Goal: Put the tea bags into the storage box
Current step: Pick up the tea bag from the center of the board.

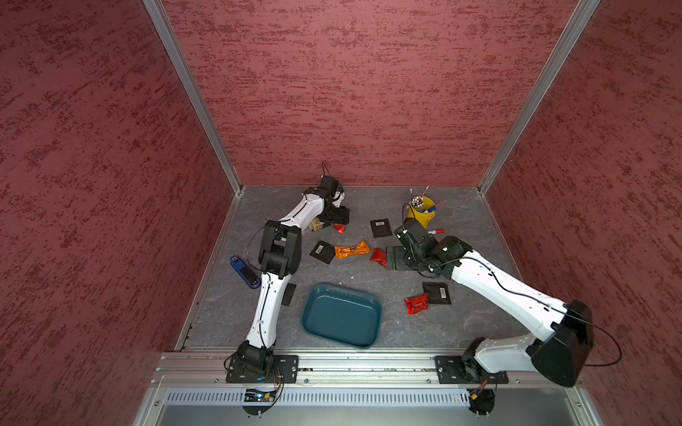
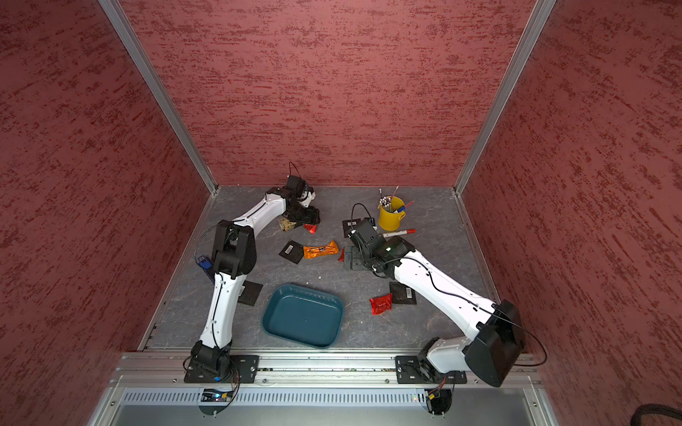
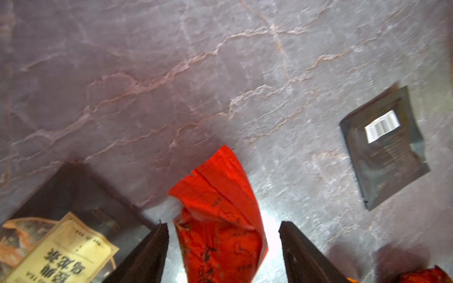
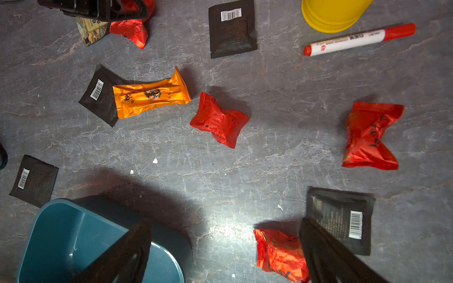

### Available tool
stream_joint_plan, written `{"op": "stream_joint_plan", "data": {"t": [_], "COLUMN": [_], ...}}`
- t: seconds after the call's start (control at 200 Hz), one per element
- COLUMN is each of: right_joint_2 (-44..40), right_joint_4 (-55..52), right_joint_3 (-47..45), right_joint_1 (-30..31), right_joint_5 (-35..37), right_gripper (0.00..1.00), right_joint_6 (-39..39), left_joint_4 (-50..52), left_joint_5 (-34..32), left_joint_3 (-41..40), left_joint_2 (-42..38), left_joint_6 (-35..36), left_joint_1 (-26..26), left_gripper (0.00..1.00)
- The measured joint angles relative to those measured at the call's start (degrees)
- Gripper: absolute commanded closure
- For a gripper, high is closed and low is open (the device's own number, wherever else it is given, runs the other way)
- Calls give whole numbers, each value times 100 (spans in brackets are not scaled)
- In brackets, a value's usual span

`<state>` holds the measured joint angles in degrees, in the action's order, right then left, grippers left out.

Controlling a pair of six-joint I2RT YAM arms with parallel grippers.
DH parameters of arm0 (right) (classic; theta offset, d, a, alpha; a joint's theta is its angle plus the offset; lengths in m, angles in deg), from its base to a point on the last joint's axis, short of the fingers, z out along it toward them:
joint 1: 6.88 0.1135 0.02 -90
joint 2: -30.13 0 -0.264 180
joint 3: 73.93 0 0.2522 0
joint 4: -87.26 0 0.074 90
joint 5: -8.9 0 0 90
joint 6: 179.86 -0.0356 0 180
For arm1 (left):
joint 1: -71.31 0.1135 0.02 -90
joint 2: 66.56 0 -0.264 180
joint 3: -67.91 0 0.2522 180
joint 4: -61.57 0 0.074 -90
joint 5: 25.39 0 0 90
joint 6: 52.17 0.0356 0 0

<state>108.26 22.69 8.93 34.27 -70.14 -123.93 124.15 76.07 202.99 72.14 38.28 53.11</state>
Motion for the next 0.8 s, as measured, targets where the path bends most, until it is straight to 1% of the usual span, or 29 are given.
{"op": "stream_joint_plan", "data": {"t": [0.085, 0.19, 0.361, 0.456, 0.716, 0.802], "right_joint_2": [0, 0, 55, 74, 120, 120], "right_joint_4": [0, 2, 44, 81, 175, 177], "right_joint_3": [-2, -2, -9, -17, -17, -26], "right_joint_1": [0, 0, -9, -11, -15, -15], "right_joint_5": [0, 2, -2, -2, -9, -13], "right_gripper": [2, 2, 2, 2, 2, 2], "right_joint_6": [2, 13, 24, 24, 24, 20], "left_joint_4": [33, 57, 72, 74, 92, 72], "left_joint_5": [-46, -109, -122, -111, -87, -76], "left_joint_3": [0, 0, 0, 0, -4, -120], "left_joint_2": [0, 0, 0, 0, 0, -76], "left_joint_6": [46, 61, 103, 142, 155, 153], "left_joint_1": [4, -4, -26, -35, -37, -35], "left_gripper": [35, 38, 50, 55, 59, 59]}}
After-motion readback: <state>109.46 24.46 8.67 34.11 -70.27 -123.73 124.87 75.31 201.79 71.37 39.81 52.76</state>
